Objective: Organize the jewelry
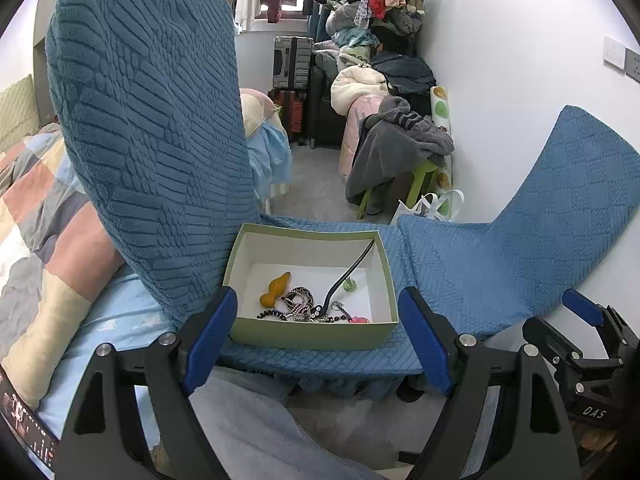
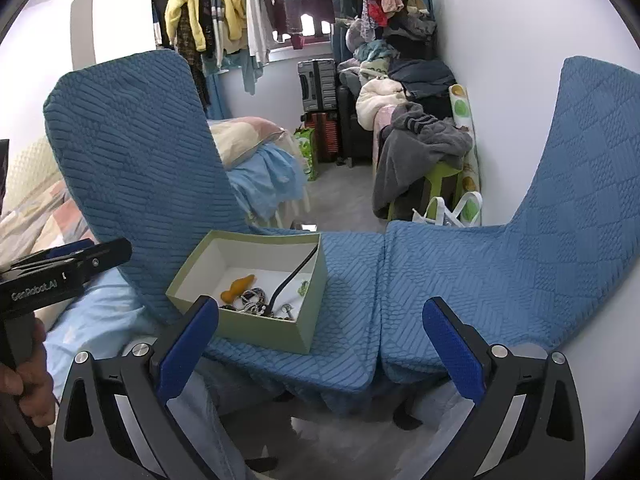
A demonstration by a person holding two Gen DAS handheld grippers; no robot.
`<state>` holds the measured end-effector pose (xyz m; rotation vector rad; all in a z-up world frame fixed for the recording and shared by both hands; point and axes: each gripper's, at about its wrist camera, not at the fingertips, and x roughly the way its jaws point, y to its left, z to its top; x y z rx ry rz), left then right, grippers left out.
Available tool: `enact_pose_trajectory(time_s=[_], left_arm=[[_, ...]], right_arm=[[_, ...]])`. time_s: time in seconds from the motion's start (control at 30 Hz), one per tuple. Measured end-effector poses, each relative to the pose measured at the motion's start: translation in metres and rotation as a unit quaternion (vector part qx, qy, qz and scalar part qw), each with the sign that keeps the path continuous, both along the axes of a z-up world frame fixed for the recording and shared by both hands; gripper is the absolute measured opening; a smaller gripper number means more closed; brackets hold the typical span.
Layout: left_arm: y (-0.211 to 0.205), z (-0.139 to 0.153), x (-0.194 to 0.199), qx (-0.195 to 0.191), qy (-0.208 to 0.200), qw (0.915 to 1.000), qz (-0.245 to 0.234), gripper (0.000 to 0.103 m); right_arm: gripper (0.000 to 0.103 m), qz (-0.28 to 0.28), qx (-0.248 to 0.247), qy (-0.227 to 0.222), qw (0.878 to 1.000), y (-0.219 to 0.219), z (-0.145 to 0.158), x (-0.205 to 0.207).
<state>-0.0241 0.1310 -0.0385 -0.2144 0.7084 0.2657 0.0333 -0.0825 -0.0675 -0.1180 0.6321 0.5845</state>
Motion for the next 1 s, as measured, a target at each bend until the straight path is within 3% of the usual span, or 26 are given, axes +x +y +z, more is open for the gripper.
enact_pose_trajectory(time_s=[1.0], left_arm=[[-0.0018, -0.0084, 0.002, 0.002, 0.025, 0.9997, -0.006, 0.083]], right_arm=[[0.102, -0.02, -0.014, -0.001, 1.0, -0.0042, -0.0023, 0.0006]])
